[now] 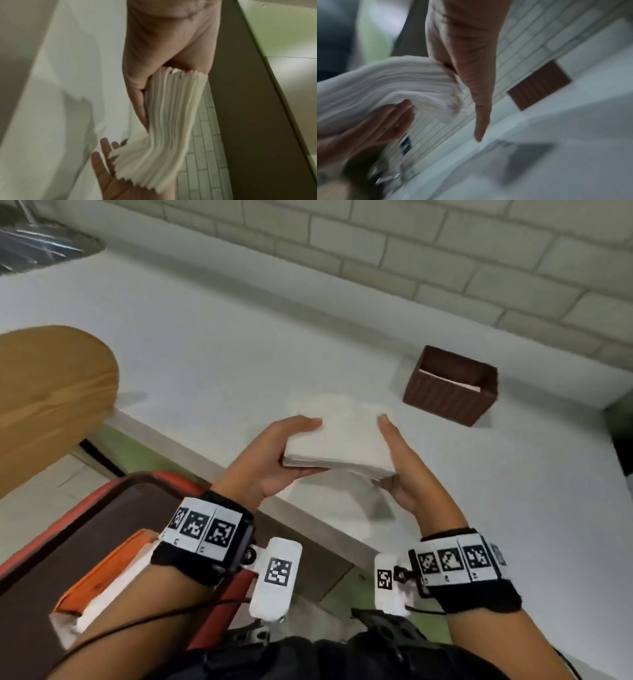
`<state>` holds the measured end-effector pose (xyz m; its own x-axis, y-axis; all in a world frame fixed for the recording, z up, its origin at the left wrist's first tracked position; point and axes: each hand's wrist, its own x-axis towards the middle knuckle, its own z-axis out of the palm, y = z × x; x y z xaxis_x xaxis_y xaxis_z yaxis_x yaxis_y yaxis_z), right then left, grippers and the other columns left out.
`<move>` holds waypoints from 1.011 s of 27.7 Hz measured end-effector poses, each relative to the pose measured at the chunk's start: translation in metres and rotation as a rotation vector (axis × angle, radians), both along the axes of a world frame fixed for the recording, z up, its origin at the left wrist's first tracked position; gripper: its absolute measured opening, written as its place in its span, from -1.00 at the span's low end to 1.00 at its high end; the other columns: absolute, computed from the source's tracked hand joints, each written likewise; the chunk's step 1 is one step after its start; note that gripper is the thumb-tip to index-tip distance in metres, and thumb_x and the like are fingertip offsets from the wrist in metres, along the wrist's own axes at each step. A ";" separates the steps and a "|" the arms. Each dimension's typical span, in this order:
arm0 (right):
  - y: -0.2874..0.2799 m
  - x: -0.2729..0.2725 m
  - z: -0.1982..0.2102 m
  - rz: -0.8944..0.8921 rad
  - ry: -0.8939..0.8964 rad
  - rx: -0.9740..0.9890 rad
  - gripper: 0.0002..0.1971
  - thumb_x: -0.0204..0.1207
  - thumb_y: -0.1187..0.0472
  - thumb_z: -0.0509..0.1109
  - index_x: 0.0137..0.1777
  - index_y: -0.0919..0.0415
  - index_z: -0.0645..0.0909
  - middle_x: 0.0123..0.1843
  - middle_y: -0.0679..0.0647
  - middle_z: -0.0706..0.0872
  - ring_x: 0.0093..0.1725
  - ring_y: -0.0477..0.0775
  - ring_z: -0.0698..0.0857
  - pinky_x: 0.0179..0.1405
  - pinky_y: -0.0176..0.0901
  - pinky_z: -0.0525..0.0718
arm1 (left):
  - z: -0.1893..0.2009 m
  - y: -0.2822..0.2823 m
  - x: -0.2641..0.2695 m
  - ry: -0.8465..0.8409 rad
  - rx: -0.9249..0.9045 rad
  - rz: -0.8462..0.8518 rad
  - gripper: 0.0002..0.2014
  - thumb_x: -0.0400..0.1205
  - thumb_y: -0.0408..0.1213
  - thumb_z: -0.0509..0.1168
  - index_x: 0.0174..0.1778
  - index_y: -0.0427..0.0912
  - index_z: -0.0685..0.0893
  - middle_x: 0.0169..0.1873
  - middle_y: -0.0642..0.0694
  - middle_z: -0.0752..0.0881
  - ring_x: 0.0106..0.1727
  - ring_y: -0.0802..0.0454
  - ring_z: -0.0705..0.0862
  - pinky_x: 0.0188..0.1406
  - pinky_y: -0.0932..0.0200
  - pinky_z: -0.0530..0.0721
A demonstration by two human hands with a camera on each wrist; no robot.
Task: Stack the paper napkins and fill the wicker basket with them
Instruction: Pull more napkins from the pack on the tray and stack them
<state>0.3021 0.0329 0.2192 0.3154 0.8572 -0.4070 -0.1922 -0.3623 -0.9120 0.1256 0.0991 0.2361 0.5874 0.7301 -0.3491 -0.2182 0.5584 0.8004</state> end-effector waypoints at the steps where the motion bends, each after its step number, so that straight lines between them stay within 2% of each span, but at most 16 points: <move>1: -0.013 0.017 0.000 -0.004 0.158 0.007 -0.42 0.45 -0.33 0.22 0.39 -0.06 0.50 0.36 0.12 0.68 0.32 0.23 0.65 0.24 0.20 0.67 | 0.000 0.002 0.011 -0.022 -0.011 -0.053 -0.86 0.49 -0.29 0.31 -0.07 -0.20 0.67 -0.20 -0.11 0.78 -0.04 -0.09 0.73 0.05 -0.05 0.73; 3: -0.037 0.041 -0.005 -0.020 0.353 0.041 -0.31 0.23 -0.31 0.44 0.33 0.02 0.57 0.23 0.21 0.76 0.15 0.28 0.76 0.04 0.22 0.78 | -0.004 0.004 0.033 -0.024 0.002 -0.166 -0.81 0.44 -0.29 0.35 -0.04 -0.19 0.67 -0.15 -0.11 0.76 -0.02 -0.07 0.72 0.01 -0.02 0.74; 4: -0.047 0.051 -0.009 -0.039 0.375 0.071 -0.17 0.08 -0.24 0.60 0.37 0.06 0.54 0.24 0.19 0.75 0.12 0.23 0.78 -0.07 0.14 0.81 | -0.008 0.004 0.043 0.012 0.054 -0.231 -0.79 0.46 -0.32 0.37 0.00 -0.16 0.66 -0.10 -0.09 0.76 0.01 -0.05 0.72 0.01 0.01 0.74; 5: -0.055 0.058 -0.013 -0.067 0.319 0.102 -0.05 -0.01 -0.12 0.70 0.43 0.08 0.48 0.27 0.15 0.73 0.14 0.16 0.78 -0.11 0.03 0.81 | -0.015 0.005 0.052 0.069 0.147 -0.291 -0.75 0.48 -0.32 0.38 0.07 -0.11 0.64 -0.03 -0.06 0.76 0.05 -0.04 0.72 0.00 0.04 0.75; 6: -0.060 0.064 -0.017 -0.108 0.185 0.117 -0.04 0.03 0.03 0.74 0.47 0.07 0.41 0.30 0.12 0.71 0.20 0.13 0.75 -0.09 -0.05 0.80 | -0.021 0.004 0.061 0.123 0.255 -0.337 -0.69 0.49 -0.34 0.39 0.15 -0.05 0.61 0.05 -0.02 0.76 0.11 -0.03 0.72 0.01 0.08 0.76; 8: -0.068 0.067 -0.022 -0.181 -0.093 0.130 -0.22 0.25 0.35 0.62 0.47 0.08 0.38 0.30 0.10 0.69 0.30 0.15 0.68 0.05 -0.09 0.76 | -0.033 -0.001 0.072 0.199 0.445 -0.328 -0.61 0.53 -0.40 0.39 0.19 0.10 0.54 0.12 0.06 0.72 0.16 0.02 0.70 0.03 0.18 0.73; 9: -0.073 0.068 -0.023 -0.213 -0.160 0.129 -0.29 0.30 0.44 0.56 0.43 0.08 0.40 0.28 0.10 0.69 0.30 0.16 0.68 0.11 -0.06 0.74 | -0.040 -0.004 0.078 0.212 0.520 -0.315 -0.55 0.53 -0.42 0.39 0.21 0.15 0.50 0.14 0.11 0.69 0.18 0.08 0.68 0.05 0.26 0.70; 11: -0.081 0.070 -0.029 -0.244 -0.191 0.142 -0.33 0.32 0.50 0.53 0.37 0.05 0.43 0.29 0.12 0.69 0.29 0.16 0.67 0.23 0.07 0.70 | -0.054 -0.012 0.088 0.222 0.641 -0.324 -0.35 0.48 -0.44 0.45 0.37 0.15 0.37 0.22 0.20 0.58 0.25 0.25 0.59 0.12 0.37 0.62; 13: -0.086 0.071 -0.035 -0.229 -0.183 0.130 -0.32 0.29 0.46 0.57 0.33 -0.03 0.42 0.32 0.08 0.66 0.32 0.12 0.65 0.32 0.14 0.64 | -0.066 -0.019 0.094 0.239 0.697 -0.363 -0.10 0.42 -0.49 0.49 0.55 0.10 0.15 0.27 0.29 0.44 0.25 0.43 0.48 0.12 0.55 0.53; 16: -0.089 0.072 -0.044 -0.208 -0.221 0.101 -0.21 0.25 0.41 0.62 0.42 -0.01 0.35 0.34 0.00 0.63 0.35 0.03 0.61 0.38 0.08 0.60 | -0.077 -0.021 0.099 0.246 0.719 -0.350 0.06 0.33 -0.48 0.57 0.59 0.11 0.04 0.29 0.37 0.35 0.26 0.54 0.41 0.06 0.69 0.45; 19: -0.089 0.072 -0.049 -0.211 -0.265 0.104 -0.23 0.25 0.43 0.62 0.40 0.02 0.34 0.30 -0.03 0.64 0.34 0.02 0.61 0.35 -0.01 0.62 | -0.082 -0.019 0.101 0.262 0.698 -0.286 0.10 0.28 -0.44 0.61 0.56 0.19 0.04 0.27 0.31 0.38 0.28 0.40 0.46 0.07 0.61 0.53; 22: -0.090 0.067 -0.047 -0.205 -0.419 0.108 -0.34 0.28 0.37 0.61 0.32 0.02 0.41 0.17 -0.22 0.64 0.28 -0.05 0.64 0.13 -0.41 0.63 | -0.077 -0.019 0.104 0.287 0.709 -0.265 0.01 0.28 -0.41 0.61 0.50 0.16 0.14 0.26 0.24 0.45 0.24 0.41 0.48 0.03 0.65 0.51; 23: -0.090 0.067 -0.043 -0.216 -0.475 0.105 -0.39 0.31 0.31 0.61 0.31 0.03 0.44 0.14 -0.25 0.65 0.23 -0.08 0.66 0.07 -0.46 0.63 | -0.073 -0.019 0.105 0.321 0.716 -0.250 -0.07 0.29 -0.35 0.61 0.46 0.13 0.20 0.23 0.22 0.49 0.21 0.42 0.49 0.01 0.66 0.51; 25: -0.091 0.067 -0.030 -0.247 -0.520 0.079 -0.49 0.38 0.13 0.55 0.31 0.05 0.49 0.15 -0.15 0.69 0.16 -0.09 0.68 0.09 -0.34 0.66 | -0.062 -0.014 0.107 0.431 0.715 -0.213 -0.30 0.38 -0.13 0.55 0.37 0.07 0.33 0.14 0.23 0.56 0.11 0.40 0.55 -0.09 0.62 0.54; 26: -0.090 0.068 -0.024 -0.265 -0.486 0.048 -0.52 0.42 0.02 0.49 0.31 0.07 0.51 0.18 -0.08 0.71 0.15 -0.05 0.70 0.14 -0.19 0.69 | -0.056 -0.010 0.109 0.472 0.663 -0.241 -0.38 0.42 0.03 0.48 0.34 0.03 0.39 0.12 0.21 0.60 0.09 0.35 0.58 -0.10 0.57 0.55; 28: -0.087 0.073 -0.019 -0.305 -0.211 -0.010 -0.51 0.44 -0.12 0.42 0.32 0.08 0.55 0.22 0.05 0.75 0.18 0.08 0.73 0.24 0.07 0.69 | -0.048 -0.001 0.112 0.491 0.408 -0.374 -0.31 0.41 0.29 0.34 0.36 -0.03 0.46 0.19 0.06 0.68 0.13 0.12 0.68 0.02 0.30 0.64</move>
<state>0.3751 -0.0542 0.2004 0.6338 0.7069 -0.3140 -0.1014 -0.3265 -0.9397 0.2378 0.0977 0.1877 0.6683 0.6398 -0.3796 0.3649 0.1627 0.9167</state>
